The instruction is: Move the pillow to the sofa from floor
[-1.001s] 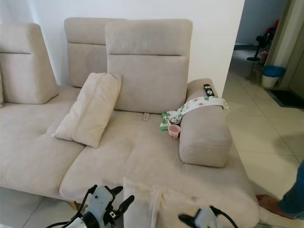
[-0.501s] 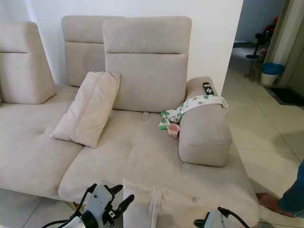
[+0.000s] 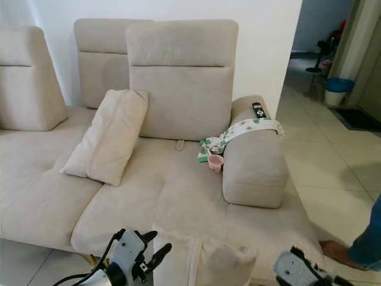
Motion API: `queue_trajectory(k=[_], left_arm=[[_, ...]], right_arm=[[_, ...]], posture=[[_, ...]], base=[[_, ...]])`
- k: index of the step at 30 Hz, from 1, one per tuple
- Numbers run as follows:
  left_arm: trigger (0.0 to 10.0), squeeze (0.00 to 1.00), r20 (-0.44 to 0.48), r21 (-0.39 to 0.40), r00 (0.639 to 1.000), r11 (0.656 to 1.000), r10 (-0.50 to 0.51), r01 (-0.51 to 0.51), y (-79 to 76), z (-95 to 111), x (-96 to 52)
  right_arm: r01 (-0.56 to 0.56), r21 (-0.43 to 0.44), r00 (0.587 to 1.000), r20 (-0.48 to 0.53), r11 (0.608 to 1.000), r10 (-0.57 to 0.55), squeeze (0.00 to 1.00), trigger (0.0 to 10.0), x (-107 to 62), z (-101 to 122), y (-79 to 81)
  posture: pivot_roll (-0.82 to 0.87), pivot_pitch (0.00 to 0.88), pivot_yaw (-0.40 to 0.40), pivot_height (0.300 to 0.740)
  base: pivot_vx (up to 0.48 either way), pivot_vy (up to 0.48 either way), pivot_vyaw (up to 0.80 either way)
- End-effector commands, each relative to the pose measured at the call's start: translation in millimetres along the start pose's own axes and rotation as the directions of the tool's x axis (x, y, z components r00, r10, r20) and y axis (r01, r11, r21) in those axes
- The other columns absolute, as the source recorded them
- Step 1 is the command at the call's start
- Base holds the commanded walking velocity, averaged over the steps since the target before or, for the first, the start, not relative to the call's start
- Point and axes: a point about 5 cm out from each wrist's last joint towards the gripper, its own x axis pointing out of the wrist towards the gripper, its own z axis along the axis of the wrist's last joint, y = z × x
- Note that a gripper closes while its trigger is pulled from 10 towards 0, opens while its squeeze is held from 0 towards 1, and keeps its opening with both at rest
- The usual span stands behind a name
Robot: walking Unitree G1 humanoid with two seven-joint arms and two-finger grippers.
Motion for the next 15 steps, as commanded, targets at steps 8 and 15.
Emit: queue_trajectory(k=[8,15], left_arm=[[10.0,0.00,-0.025,0.027,1.000,1.000,-0.005,0.006,-0.9,-1.8,0.1],[10.0,0.00,-0.038,0.027,0.999,1.000,0.008,-0.007,-0.4,-5.0,-4.5]], right_arm=[[-0.089,-0.076,0.995,0.048,0.993,0.093,0.00,10.0,21.5,1.8,10.7],[-0.130,-0.102,0.980,0.140,0.986,0.143,0.04,10.0,43.5,7.9,11.7]], posture=[[-0.02,0.030,0.031,0.555],[-0.01,0.042,0.031,0.555]], base=[[0.000,0.000,0.00],[0.000,0.000,0.00]])
